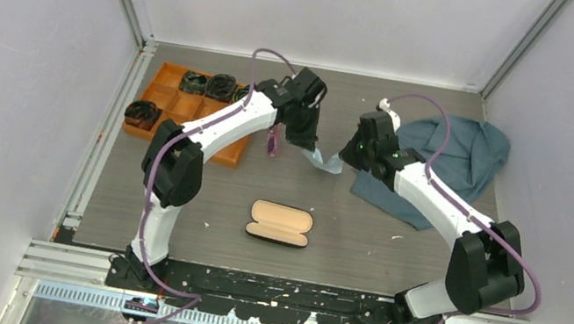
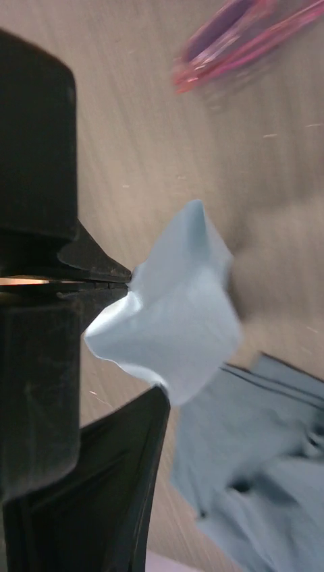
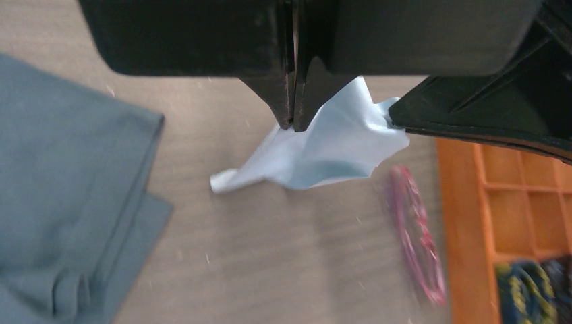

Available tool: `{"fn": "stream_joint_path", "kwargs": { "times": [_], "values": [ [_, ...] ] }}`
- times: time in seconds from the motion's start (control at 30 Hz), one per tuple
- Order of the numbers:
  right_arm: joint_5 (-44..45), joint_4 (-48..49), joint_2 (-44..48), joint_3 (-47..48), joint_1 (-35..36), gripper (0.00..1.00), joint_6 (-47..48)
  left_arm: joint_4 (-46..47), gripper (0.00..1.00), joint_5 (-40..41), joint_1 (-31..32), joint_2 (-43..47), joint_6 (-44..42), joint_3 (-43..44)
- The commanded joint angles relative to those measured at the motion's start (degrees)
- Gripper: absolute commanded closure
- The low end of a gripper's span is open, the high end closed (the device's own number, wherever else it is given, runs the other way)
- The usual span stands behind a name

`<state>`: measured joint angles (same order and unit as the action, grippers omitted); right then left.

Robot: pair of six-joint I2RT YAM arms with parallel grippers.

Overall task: Organize the sunglasses
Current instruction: Adjust the glasses cleaning cloth at the center of the board.

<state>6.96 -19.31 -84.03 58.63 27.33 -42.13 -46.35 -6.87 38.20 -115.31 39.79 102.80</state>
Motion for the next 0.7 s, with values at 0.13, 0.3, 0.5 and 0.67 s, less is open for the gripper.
{"fn": "stream_joint_path", "kwargs": {
  "times": [0.13, 0.3, 0.5, 0.67],
  "values": [
    [1.63, 3.05, -12.41, 18.53, -5.03, 0.99, 5.08, -4.74, 1.00, -2.42, -6.31, -13.58, -8.01, 25.33],
    [1.99, 2.70, -14.27, 23.43, -6.76, 1.00, 6.27, -5.02, 1.00, -6.12, -8.75, -17.61, -8.44, 34.44],
    [0.04, 3.80, -13.46, 14.45, -6.86, 1.00, 4.79, 3.83, 1.00, -8.96, -9.10, -13.86, -7.56, 18.90],
    [-4.63, 6.42, -13.00, 3.74, -6.75, 0.99, 1.72, 10.40, 1.00, -13.03, -8.14, -11.27, -4.79, 2.09]
  ]
}}
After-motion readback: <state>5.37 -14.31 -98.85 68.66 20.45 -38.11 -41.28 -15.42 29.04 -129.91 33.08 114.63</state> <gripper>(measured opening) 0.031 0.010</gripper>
